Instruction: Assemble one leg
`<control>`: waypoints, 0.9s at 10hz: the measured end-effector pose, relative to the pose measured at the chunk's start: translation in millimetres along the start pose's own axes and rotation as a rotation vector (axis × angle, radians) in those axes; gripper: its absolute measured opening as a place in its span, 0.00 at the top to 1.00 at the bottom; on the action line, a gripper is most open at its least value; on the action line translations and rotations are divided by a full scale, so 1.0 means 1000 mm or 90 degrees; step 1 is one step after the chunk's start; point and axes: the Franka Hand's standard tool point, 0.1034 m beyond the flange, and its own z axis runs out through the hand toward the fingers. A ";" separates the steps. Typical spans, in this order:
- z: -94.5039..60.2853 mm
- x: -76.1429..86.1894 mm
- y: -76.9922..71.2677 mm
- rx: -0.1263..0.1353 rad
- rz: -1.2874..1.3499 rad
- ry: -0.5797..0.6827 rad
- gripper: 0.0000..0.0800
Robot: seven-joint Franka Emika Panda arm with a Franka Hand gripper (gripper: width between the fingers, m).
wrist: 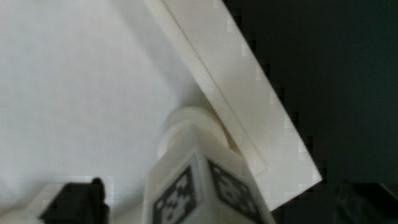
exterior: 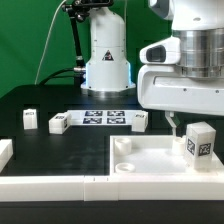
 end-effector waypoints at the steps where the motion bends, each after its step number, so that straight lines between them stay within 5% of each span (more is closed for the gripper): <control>1: 0.000 0.001 0.001 -0.001 -0.073 0.000 0.19; 8: -0.002 0.005 0.005 -0.017 -0.437 -0.006 0.19; 9: -0.002 0.004 0.005 -0.017 -0.425 -0.005 0.35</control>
Offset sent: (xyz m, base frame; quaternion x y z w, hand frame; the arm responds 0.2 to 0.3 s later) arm 0.0091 0.0004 0.0008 -0.0158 -0.0194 -0.2121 0.9769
